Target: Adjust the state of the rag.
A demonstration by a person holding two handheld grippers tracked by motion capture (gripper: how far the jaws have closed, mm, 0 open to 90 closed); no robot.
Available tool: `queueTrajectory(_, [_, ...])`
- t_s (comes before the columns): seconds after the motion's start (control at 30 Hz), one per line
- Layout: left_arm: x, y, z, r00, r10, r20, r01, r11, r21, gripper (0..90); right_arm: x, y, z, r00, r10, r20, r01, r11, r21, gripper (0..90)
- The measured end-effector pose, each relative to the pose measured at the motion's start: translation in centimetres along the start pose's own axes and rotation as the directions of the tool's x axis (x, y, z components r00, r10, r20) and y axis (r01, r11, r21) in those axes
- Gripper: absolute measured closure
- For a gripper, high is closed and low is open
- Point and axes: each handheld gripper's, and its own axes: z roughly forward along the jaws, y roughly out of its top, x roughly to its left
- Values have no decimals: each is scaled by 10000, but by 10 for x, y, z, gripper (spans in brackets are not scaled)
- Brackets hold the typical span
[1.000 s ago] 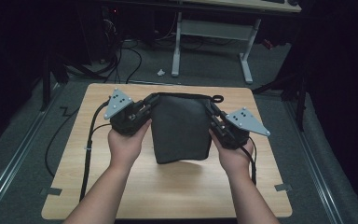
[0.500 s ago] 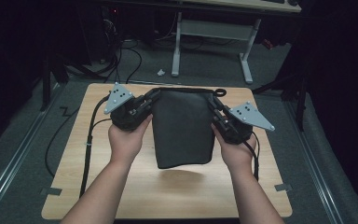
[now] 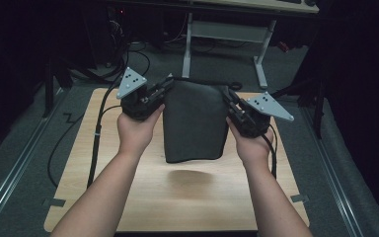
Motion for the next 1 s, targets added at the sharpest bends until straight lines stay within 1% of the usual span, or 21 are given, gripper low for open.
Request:
queueTrajectory(0.1, [5,3,11,9997,210,-118,-210,9998,37,825,-7,4,10,10000,-38,53,38,10000,59,824])
queueTrajectory(0.23, [12,6,23,9996,193,-214,-192,9998,43,825,-14,7,24,9999,-83,96,82,9999,134,824])
queueTrajectory(0.27, [14,7,25,9995,220,-244,-219,9998,35,825,-15,7,26,9999,-73,97,71,9998,178,824])
queueTrajectory(0.37, [19,7,35,9985,363,-421,-361,9993,58,825,-18,9,36,9995,-270,150,267,9994,209,824])
queueTrajectory(0.4, [20,7,38,9974,524,-489,-521,9986,81,825,-20,9,39,9995,-280,135,277,9994,215,823])
queueTrajectory(0.47, [24,5,45,9959,693,-577,-681,9974,222,825,-25,6,47,9999,-143,76,141,9995,280,824])
queueTrajectory(0.53, [26,2,51,9944,814,-669,-790,9961,382,825,-29,3,54,9999,-116,61,113,9992,374,824])
queueTrajectory(0.57, [27,0,54,9923,957,-790,-918,9944,516,825,-31,1,57,9999,-137,62,134,9989,452,823])
queueTrajectory(0.63, [28,-1,60,9907,1098,-801,-1048,9925,636,825,-33,-2,63,9995,-268,149,259,9979,601,823])
queueTrajectory(0.7, [29,0,64,9906,1142,-754,-1090,9915,706,825,-37,-5,67,9990,-424,151,412,9966,710,823])
queueTrajectory(0.77, [30,0,68,9898,1196,-779,-1139,9907,743,825,-41,-7,71,9991,-413,116,403,9963,755,823])
queueTrajectory(0.8, [32,-1,70,9877,1320,-837,-1256,9891,768,825,-43,-8,73,9993,-372,68,365,9962,787,823])
queueTrajectory(0.83, [33,-2,72,9874,1338,-843,-1266,9883,848,825,-44,-9,75,9994,-332,57,326,9960,828,823])
queueTrajectory(0.9, [36,-5,76,9865,1385,-874,-1300,9868,965,824,-46,-10,79,9991,-430,44,424,9947,939,823])
queueTrajectory(0.97, [40,-10,80,9875,1321,-863,-1217,9857,1166,824,-46,-12,82,9989,-470,18,465,9931,1076,823])
queueTrajectory(1.0, [42,-15,83,9896,1163,-843,-1045,9856,1326,823,-47,-13,84,9987,-517,2,513,9919,1162,823])
